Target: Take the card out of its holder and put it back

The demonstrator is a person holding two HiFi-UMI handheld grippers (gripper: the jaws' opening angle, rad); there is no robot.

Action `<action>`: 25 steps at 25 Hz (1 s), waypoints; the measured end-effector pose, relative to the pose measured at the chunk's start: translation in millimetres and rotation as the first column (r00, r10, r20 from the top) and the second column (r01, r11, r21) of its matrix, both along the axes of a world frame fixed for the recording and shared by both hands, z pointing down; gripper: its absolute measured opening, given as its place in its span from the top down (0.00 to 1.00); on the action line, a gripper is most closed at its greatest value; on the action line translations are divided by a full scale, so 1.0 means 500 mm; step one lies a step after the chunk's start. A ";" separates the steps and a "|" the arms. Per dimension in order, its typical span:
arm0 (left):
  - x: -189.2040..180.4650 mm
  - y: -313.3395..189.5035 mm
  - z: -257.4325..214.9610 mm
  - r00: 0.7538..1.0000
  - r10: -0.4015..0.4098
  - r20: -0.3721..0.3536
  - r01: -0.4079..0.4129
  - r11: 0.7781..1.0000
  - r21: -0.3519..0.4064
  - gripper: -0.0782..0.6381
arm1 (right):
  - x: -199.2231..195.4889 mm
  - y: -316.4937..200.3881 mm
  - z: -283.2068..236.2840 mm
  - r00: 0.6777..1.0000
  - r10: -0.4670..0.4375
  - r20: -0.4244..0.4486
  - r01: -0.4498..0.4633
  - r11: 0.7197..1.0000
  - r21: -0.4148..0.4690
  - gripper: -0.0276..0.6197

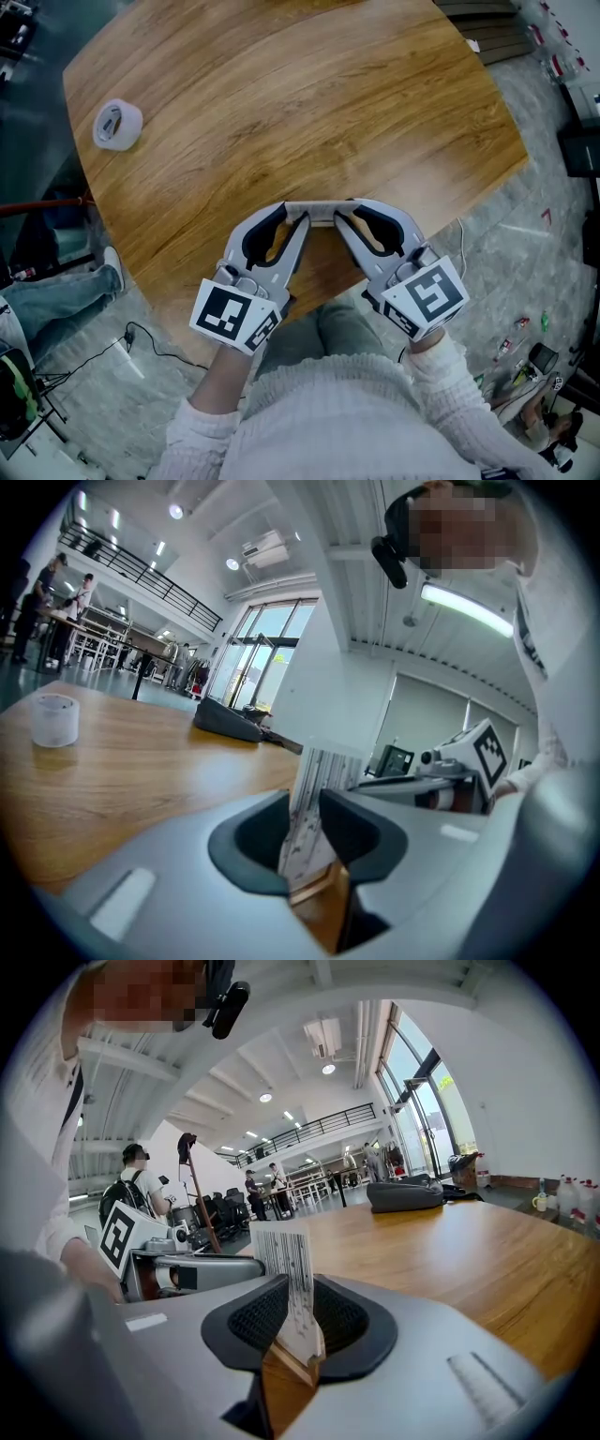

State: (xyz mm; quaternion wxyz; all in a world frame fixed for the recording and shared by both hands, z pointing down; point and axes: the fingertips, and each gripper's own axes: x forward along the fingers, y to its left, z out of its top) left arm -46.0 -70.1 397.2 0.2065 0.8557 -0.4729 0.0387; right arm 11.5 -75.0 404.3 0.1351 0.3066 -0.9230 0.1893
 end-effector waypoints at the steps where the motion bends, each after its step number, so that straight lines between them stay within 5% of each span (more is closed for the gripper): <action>1: 0.000 0.001 -0.006 1.000 0.000 -0.001 0.000 1.000 0.004 0.76 | 0.000 0.001 -0.006 1.000 0.001 0.002 -0.001 1.000 0.003 0.84; 25: -0.014 0.038 -0.164 1.000 -0.006 0.006 0.005 0.988 0.156 0.78 | -0.012 0.030 -0.167 1.000 -0.011 0.027 0.006 0.986 0.164 0.84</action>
